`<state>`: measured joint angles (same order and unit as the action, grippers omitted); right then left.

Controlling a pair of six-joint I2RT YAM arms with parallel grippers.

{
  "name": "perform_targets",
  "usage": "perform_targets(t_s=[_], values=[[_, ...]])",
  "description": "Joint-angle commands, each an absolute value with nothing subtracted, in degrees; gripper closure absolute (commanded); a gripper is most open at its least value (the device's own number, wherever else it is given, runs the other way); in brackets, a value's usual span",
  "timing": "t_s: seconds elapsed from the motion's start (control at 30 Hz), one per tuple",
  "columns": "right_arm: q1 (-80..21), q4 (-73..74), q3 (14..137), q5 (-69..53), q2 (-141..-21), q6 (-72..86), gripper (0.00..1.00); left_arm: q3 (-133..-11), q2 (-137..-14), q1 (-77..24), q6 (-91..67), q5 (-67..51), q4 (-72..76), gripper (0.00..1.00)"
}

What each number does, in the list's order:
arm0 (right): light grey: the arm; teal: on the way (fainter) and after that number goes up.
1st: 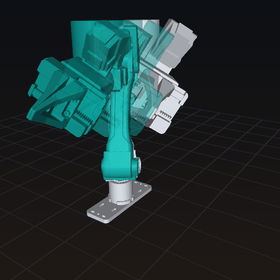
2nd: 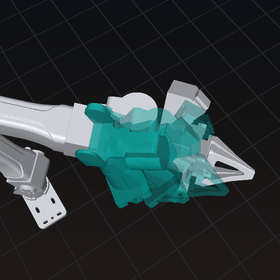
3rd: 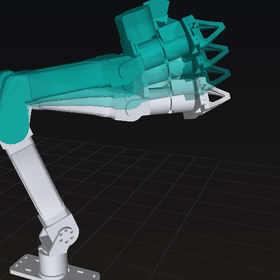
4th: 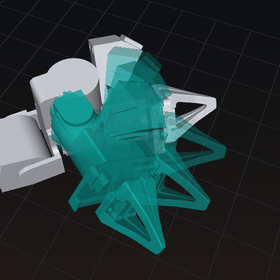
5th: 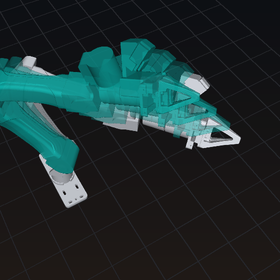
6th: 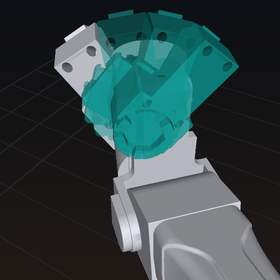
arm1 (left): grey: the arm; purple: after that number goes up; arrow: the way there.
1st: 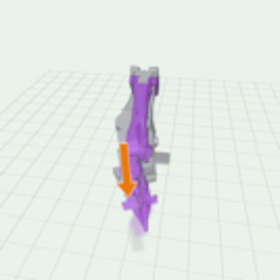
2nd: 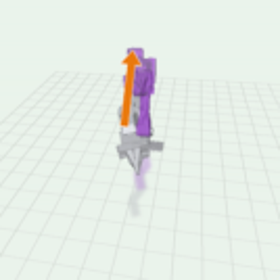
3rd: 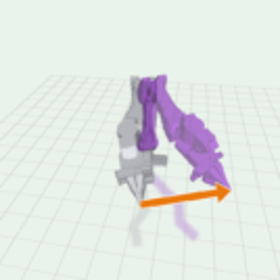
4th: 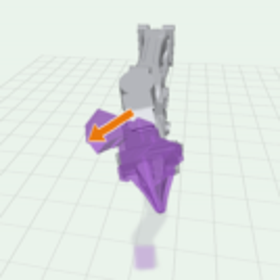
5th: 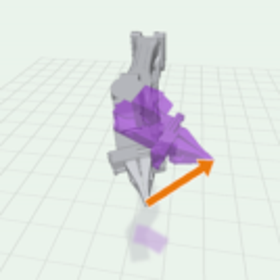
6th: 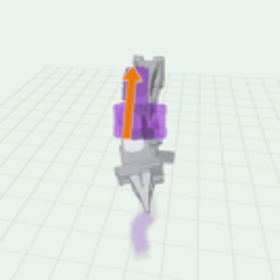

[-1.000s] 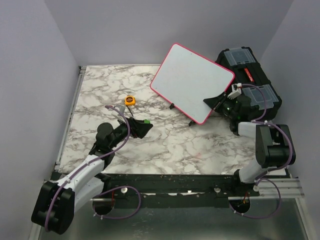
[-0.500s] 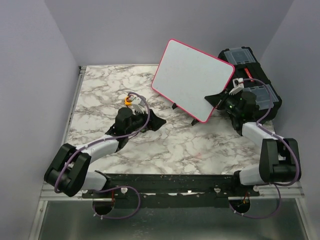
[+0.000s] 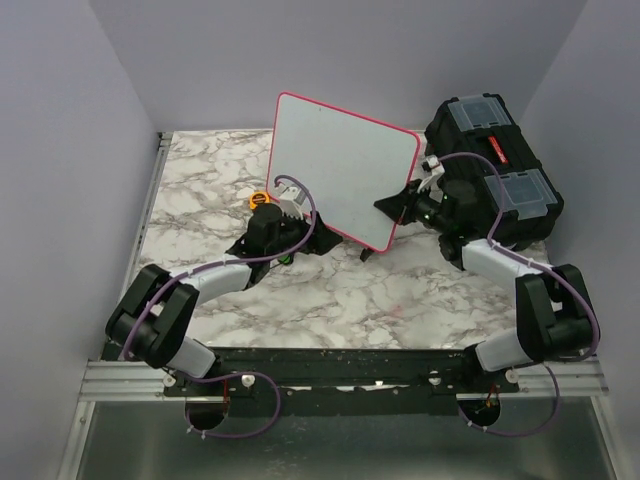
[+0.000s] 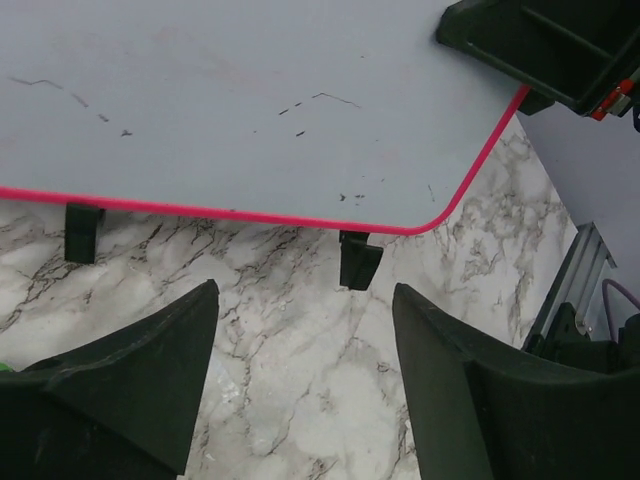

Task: Erase the whiteboard
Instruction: Pick up the whiteboard from the center of the board, then place the whiteboard at the center of the board.

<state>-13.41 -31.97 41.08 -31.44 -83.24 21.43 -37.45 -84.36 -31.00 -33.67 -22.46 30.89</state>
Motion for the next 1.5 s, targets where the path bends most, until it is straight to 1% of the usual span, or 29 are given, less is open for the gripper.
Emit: perform_targets(t_s=[0.0,0.07,0.17,0.23,0.33,0.4,0.47,0.53,0.63,0.7,0.87,1.1,1.2,1.23,1.27,1.3,1.37,1.47], values=[[-14.9,-33.7,44.6,-31.6,-85.8,17.2,0.99,-37.7,-85.5,-32.3,-34.0,-21.6,30.6,0.36],[-15.0,-34.0,46.1,-30.1,-85.7,16.9,1.0,-38.3,-85.7,-32.4,-34.2,-19.5,28.8,0.38],[-15.0,-33.8,47.1,-29.5,-86.0,16.7,1.0,-41.2,-87.3,-32.6,-33.1,-18.3,24.7,0.47],[-15.2,-34.5,46.5,-29.5,-86.9,17.8,0.99,-43.4,-88.8,-33.2,-33.3,-19.9,23.2,0.54],[-15.3,-36.2,45.2,-28.7,-88.7,19.2,0.99,-44.5,-89.8,-36.2,-33.2,-21.1,24.5,0.59],[-15.3,-36.0,45.4,-28.3,-89.5,19.3,0.99,-45.1,-90.4,-38.5,-32.6,-21.5,24.3,0.6],[-15.3,-35.2,46.0,-27.9,-89.8,19.3,1.0,-44.9,-90.8,-40.4,-32.2,-21.4,23.4,0.59],[-15.3,-35.0,46.4,-27.6,-89.8,19.7,1.0,-43.5,-90.6,-41.9,-32.6,-20.6,22.8,0.53],[-15.3,-35.2,46.5,-27.6,-89.9,20.2,0.99,-41.5,-89.8,-44.1,-32.1,-14.2,21.0,0.43],[-15.3,-34.9,46.8,-28.1,-90.3,20.8,0.99,-42.5,-90.3,-45.4,-31.3,-9.4,18.6,0.37],[-15.3,-34.2,46.7,-28.3,-89.8,21.4,1.0,-45.9,-92.8,-45.7,-29.5,-1.1,18.3,0.36],[-15.3,-33.8,46.5,-29.2,-89.5,24.0,1.0,-51.5,-98.4,-45.7,-29.2,-3.8,20.1,0.42],[-15.3,-33.2,46.8,-29.1,-89.3,25.8,1.0,-53.0,-101.0,-45.7,-30.1,-4.6,20.2,0.49],[-15.2,-32.8,47.0,-28.8,-89.2,26.1,1.0,-53.0,-101.7,-45.7,-30.3,-4.5,20.4,0.54],[-15.3,-32.5,47.0,-28.5,-89.0,26.3,1.0,-52.9,-102.1,-45.7,-30.5,-4.5,20.6,0.62],[-15.3,-31.9,47.3,-27.9,-88.8,26.4,1.0,-52.8,-102.4,-45.7,-30.6,-4.4,20.5,0.76],[-15.3,-30.4,48.1,-26.4,-88.5,25.7,1.0,-52.3,-102.7,-45.7,-30.9,-3.6,19.7,1.0],[-15.1,-28.6,49.3,-23.5,-87.5,23.6,1.0,-50.2,-102.0,-45.7,-31.4,-1.8,20.1,1.0]])
